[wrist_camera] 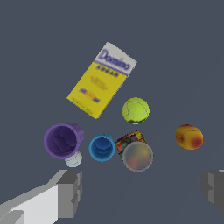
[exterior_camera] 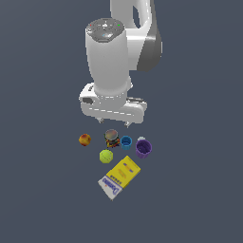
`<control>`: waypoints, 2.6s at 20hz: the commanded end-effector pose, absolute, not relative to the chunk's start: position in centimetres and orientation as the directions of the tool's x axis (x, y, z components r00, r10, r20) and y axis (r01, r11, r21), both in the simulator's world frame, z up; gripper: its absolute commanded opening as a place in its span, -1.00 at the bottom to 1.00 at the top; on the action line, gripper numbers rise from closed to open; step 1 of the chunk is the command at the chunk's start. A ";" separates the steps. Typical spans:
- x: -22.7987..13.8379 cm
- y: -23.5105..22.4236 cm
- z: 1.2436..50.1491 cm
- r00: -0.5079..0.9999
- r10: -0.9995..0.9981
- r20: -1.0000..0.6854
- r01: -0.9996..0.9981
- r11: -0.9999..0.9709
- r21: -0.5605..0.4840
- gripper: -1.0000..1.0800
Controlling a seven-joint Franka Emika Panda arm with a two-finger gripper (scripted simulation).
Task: Pick up a designated object from a clutter of objects.
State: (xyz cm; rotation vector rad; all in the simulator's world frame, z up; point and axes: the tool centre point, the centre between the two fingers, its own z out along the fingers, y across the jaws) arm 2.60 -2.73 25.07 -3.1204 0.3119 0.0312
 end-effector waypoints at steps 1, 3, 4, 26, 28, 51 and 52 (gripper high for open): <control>3.5 -3.3 22.8 0.964 -0.266 -0.019 -0.266 -0.964 -0.005 0.92; 4.2 -3.9 20.7 0.945 -0.327 -0.017 -0.328 -0.945 -0.006 0.92; 4.5 -4.2 19.6 0.934 -0.358 -0.016 -0.358 -0.934 -0.007 0.92; 6.2 -7.3 9.1 0.787 -0.617 -0.002 -0.617 -0.787 0.001 0.92; 6.2 -7.3 8.7 0.787 -0.617 -0.001 -0.617 -0.787 0.001 0.92; 6.2 -7.4 4.1 0.784 -0.620 0.000 -0.620 -0.784 0.000 -1.00; 6.2 -7.4 4.1 0.784 -0.620 0.000 -0.620 -0.784 0.000 -1.00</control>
